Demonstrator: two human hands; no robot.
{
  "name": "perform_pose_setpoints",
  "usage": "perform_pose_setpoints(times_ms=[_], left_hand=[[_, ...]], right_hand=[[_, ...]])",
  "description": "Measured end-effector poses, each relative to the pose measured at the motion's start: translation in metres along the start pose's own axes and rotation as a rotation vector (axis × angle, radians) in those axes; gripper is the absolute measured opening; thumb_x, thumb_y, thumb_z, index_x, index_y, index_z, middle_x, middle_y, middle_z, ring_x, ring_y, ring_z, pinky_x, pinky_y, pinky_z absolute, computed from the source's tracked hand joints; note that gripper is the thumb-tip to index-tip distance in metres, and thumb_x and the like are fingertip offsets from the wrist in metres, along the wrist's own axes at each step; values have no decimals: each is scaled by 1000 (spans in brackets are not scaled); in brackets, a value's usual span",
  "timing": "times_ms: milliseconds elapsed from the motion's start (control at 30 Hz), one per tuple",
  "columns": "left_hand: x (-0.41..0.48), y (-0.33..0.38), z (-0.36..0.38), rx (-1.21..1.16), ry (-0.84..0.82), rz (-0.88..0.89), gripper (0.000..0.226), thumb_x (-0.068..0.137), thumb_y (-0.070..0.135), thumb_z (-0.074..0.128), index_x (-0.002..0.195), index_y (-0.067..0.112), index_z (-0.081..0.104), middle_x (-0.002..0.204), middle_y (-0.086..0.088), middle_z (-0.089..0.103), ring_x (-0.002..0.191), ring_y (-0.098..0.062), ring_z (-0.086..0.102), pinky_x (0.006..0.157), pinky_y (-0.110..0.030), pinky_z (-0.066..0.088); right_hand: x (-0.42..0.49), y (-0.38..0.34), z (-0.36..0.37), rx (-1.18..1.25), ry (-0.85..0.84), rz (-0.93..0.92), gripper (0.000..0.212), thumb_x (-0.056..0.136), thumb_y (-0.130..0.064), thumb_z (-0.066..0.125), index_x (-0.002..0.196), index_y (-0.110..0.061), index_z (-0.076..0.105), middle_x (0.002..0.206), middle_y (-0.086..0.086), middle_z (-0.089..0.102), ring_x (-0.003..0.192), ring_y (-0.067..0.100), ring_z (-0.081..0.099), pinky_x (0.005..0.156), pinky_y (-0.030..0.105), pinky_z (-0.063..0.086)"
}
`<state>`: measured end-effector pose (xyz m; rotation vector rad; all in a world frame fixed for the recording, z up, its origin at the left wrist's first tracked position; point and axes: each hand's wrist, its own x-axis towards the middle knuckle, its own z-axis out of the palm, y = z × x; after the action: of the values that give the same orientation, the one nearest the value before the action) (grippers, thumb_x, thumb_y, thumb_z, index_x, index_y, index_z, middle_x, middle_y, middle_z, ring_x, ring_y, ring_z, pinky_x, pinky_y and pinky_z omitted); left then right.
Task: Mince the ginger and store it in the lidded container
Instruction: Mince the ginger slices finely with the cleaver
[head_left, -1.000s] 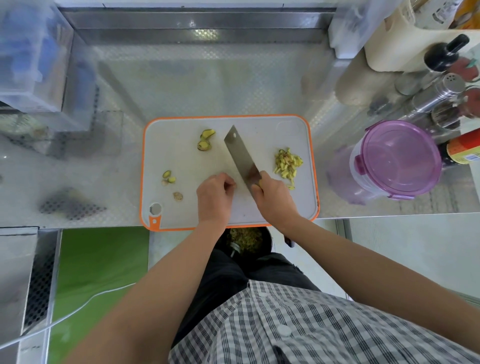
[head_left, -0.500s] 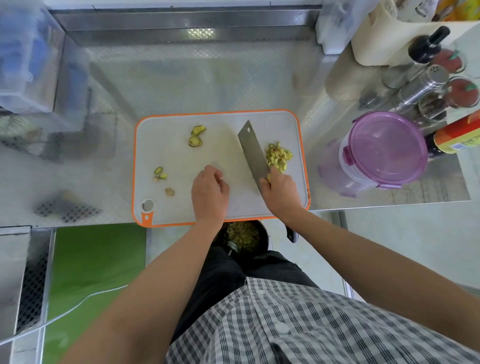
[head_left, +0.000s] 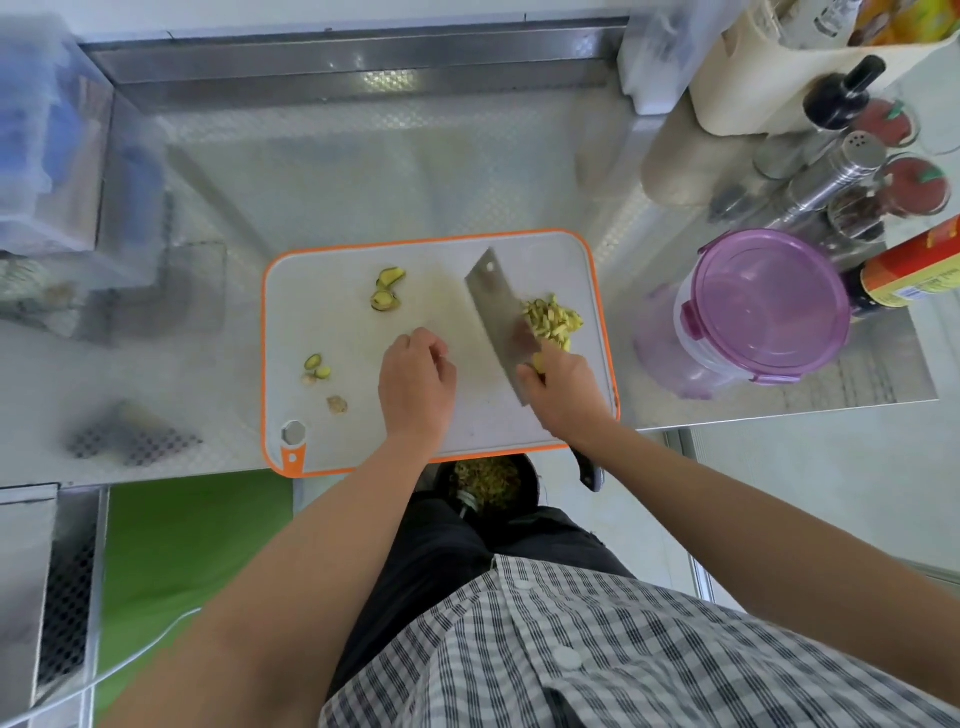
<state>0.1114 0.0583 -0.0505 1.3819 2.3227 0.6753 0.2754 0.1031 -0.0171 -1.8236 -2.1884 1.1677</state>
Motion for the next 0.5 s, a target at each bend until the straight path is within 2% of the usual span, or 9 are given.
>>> perform_pose_setpoints(times_ms=[67, 133, 233, 333, 500], left_hand=[[10, 2, -3, -3, 12, 20, 11, 83, 6, 59, 93, 11, 60, 89, -5, 58, 84, -23, 53, 68, -24, 35], [22, 3, -7, 7, 48, 25, 15, 82, 6, 59, 96, 11, 59, 94, -6, 58, 91, -24, 52, 71, -24, 36], [44, 1, -16, 92, 124, -17, 28, 80, 7, 61, 107, 9, 55, 106, -12, 52, 101, -29, 48, 81, -30, 41], [66, -5, -23, 175, 141, -89, 39, 79, 8, 61, 116, 5, 52, 114, -19, 49, 107, -35, 45, 95, -40, 39], [79, -19, -21, 205, 61, -132, 25, 91, 14, 50, 108, 0, 62, 104, -22, 56, 100, -39, 50, 89, -39, 34]], right_hand=[[3, -3, 3, -48, -23, -27, 15, 95, -19, 46, 94, -5, 45, 65, 7, 46, 64, 31, 49, 54, 35, 38], [10, -2, -2, -26, 41, 40, 17, 96, -18, 45, 84, -8, 39, 63, 5, 41, 64, 31, 47, 53, 35, 35], [22, -8, -10, 57, 92, 99, 15, 95, -18, 43, 95, -4, 46, 69, 18, 55, 60, 38, 57, 51, 49, 50], [30, -20, -10, 39, 57, 17, 19, 95, -19, 44, 99, -1, 49, 69, 21, 57, 56, 36, 57, 51, 52, 51], [36, -26, -1, 80, 39, 32, 18, 94, -18, 46, 93, -1, 50, 69, 21, 57, 55, 37, 58, 47, 50, 51]])
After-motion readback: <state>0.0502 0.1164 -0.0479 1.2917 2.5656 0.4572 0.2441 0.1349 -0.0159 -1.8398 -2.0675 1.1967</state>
